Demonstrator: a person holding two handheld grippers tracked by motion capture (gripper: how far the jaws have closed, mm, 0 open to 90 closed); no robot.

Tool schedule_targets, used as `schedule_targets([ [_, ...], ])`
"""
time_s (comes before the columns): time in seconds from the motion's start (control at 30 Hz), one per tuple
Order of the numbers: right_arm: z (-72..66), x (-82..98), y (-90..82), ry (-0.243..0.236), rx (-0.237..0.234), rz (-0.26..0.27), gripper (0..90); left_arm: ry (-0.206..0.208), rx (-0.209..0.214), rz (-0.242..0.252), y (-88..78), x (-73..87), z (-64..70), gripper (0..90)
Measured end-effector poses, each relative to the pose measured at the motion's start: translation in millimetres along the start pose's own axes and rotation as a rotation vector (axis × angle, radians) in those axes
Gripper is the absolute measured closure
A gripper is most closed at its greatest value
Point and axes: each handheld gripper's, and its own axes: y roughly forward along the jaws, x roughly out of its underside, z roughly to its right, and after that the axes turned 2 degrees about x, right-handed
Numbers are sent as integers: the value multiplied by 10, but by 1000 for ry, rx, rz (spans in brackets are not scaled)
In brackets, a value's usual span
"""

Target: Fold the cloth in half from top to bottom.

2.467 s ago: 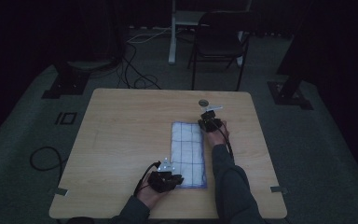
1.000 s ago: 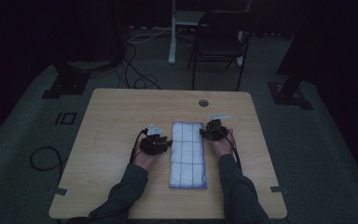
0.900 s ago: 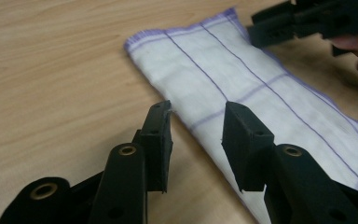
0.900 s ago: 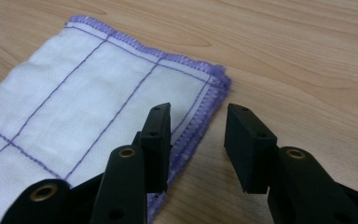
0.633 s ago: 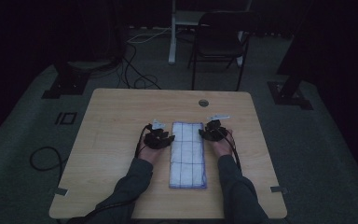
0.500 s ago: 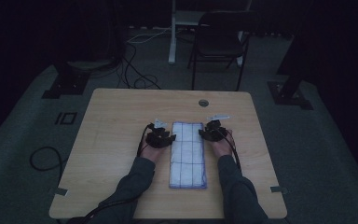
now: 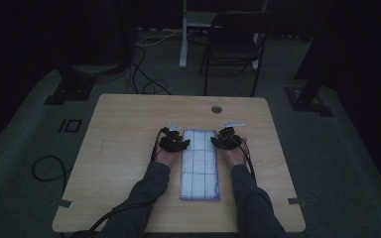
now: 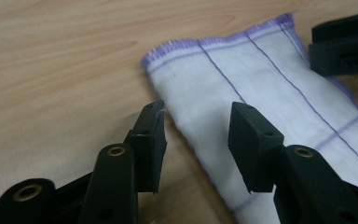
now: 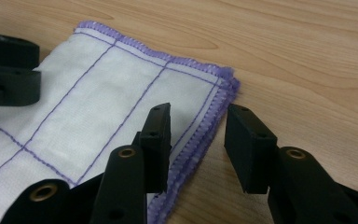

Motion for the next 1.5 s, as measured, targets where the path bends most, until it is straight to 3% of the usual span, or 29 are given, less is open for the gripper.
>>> schedule_targets([
  [0.4, -3, -46, 103, 60, 21, -4, 591, 11, -86, 1, 140, -133, -26, 550],
  [0.67, -48, -121, 159, 18, 54, -32, 579, 12, -82, -12, 175, -178, -23, 556],
  [0.77, -77, -125, 166, -9, 66, -36, 592, 71, -98, -36, 187, -193, 18, 574],
  [0.97, -100, -167, 173, -14, 52, -63, 695, 68, -82, -58, 184, -209, 51, 692],
  [1.17, -113, -168, 176, 14, 22, -66, 824, 49, -54, -65, 192, -218, 67, 822],
  [1.5, -66, -177, 176, 50, -12, -72, 863, 12, -16, -88, 183, -250, 14, 856],
])
